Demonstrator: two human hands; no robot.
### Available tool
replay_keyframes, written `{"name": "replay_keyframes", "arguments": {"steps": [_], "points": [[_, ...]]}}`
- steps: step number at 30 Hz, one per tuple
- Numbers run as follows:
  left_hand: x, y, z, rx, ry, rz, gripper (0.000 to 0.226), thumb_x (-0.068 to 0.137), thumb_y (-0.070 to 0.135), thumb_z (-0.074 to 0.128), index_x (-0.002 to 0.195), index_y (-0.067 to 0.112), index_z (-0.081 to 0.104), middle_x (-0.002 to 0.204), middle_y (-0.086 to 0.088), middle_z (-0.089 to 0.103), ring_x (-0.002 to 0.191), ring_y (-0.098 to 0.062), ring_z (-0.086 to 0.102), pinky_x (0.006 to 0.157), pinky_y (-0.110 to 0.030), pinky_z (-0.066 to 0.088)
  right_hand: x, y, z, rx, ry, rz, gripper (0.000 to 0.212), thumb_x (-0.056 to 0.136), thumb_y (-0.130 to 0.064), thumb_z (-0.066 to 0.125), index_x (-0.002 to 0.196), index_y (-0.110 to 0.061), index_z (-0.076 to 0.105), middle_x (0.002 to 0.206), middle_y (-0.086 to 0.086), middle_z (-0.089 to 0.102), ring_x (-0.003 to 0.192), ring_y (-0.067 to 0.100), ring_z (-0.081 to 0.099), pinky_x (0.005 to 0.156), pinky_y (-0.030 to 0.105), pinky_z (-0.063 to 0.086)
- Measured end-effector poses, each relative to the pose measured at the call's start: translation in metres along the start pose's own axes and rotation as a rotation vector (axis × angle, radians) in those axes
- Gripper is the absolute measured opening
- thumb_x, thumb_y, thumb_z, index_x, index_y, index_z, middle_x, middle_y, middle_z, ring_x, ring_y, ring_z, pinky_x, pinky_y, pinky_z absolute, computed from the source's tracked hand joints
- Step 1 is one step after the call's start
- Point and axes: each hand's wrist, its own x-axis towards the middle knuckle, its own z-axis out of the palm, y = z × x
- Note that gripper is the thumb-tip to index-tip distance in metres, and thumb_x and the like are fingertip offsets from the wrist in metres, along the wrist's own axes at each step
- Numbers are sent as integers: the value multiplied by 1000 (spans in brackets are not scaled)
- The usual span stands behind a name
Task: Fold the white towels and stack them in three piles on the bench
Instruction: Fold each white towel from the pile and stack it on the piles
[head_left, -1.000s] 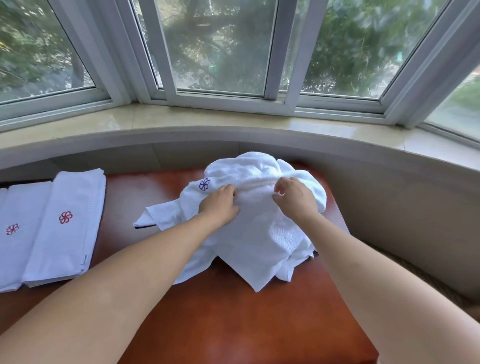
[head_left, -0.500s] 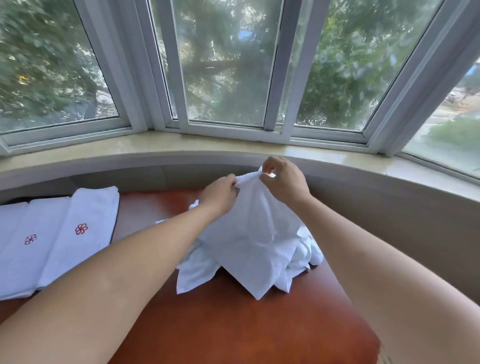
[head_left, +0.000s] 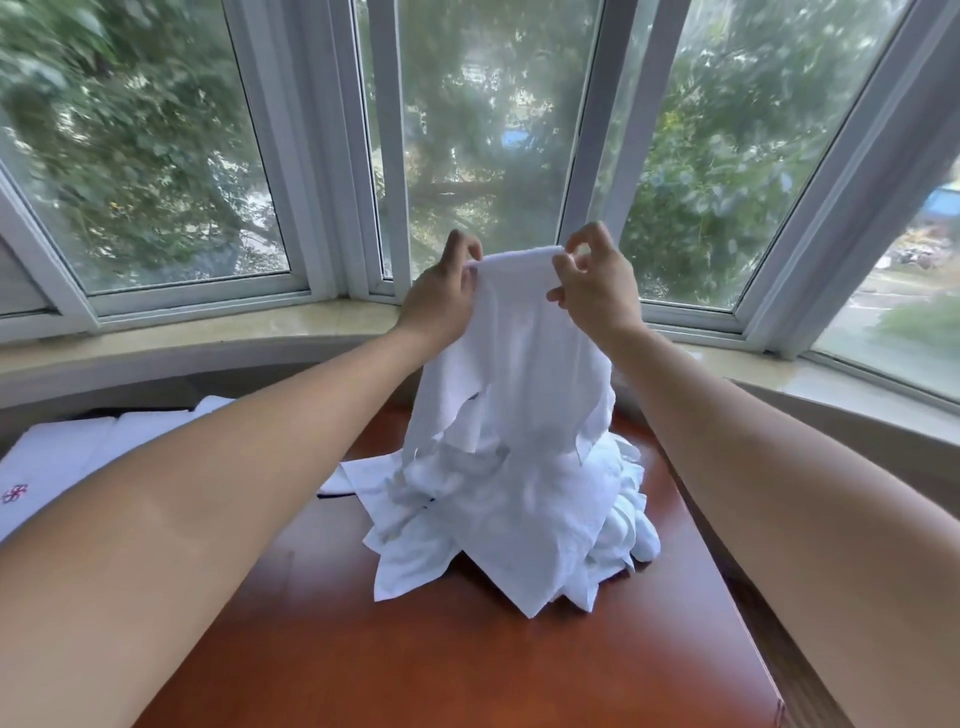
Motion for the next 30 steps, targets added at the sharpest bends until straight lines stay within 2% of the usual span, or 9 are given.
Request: {"name": "replay_keyframes", "arguments": {"steps": [4,7,9,10,14,19,22,25,30], "points": [[3,5,-11,20,-43,35,30,95,2,38,87,21,60,99,-9,60,83,-25,55,68,-31,36,1,-4,3,29,45,-99,11,96,-33,60,102,-29,52,83,-10,64,57,10,70,61,33,52],[-5,-8,-15,40,-20,9,36,95,0,39,89,17,71,103,-6,61,88,-26,57,70,-30,37,-16,31,18,-144,-324,126,27,87,-19,72,111,-14,62,79,6,68,58,22,62,58,32,53],[-10,-18,-22,53,-7,14,38,95,-1,39,91,16,73,103,3,59,94,-25,59,74,-30,41,-31,54,28,-253,-566,259,15,85,-13,74,97,-5,71,65,7,55,55,22,50,51,24,44],[-11,-23,-27,58,7,15,39,94,-1,39,92,15,74,103,7,58,98,-24,59,77,-30,43,-38,59,33,-267,-630,284,8,86,-16,74,88,-8,72,61,4,48,57,22,44,51,24,39],[-12,-40,-58,110,89,-27,40,95,-2,38,94,16,75,107,1,62,102,-24,61,78,-28,41,-38,44,69,-232,-692,237,23,92,-25,67,70,-19,61,61,-3,43,58,17,37,54,28,29],[-20,-74,-109,179,214,-126,40,93,-3,37,96,13,73,108,-6,61,103,-29,59,79,-29,41,-36,-2,125,191,-726,407,14,97,-16,51,94,-10,64,90,13,64,81,24,61,81,38,59],[-38,-105,-134,233,202,-228,42,90,-6,37,99,12,74,114,-8,62,112,-29,56,87,-31,42,-43,-21,151,316,-719,495,15,93,-19,49,86,-10,59,72,9,53,57,24,55,54,30,49],[-63,-137,-152,250,190,-338,46,87,-9,37,100,13,75,117,-9,63,113,-30,57,89,-34,45,-48,-34,173,325,-759,600,18,87,-28,51,85,-11,56,57,8,46,39,24,44,46,29,43],[-97,-181,-169,272,150,-459,48,86,-10,37,100,14,75,117,-8,66,114,-30,57,83,-26,39,-54,-42,204,236,-889,671,17,82,-33,58,75,-18,62,50,2,59,32,18,51,38,22,42]]}}
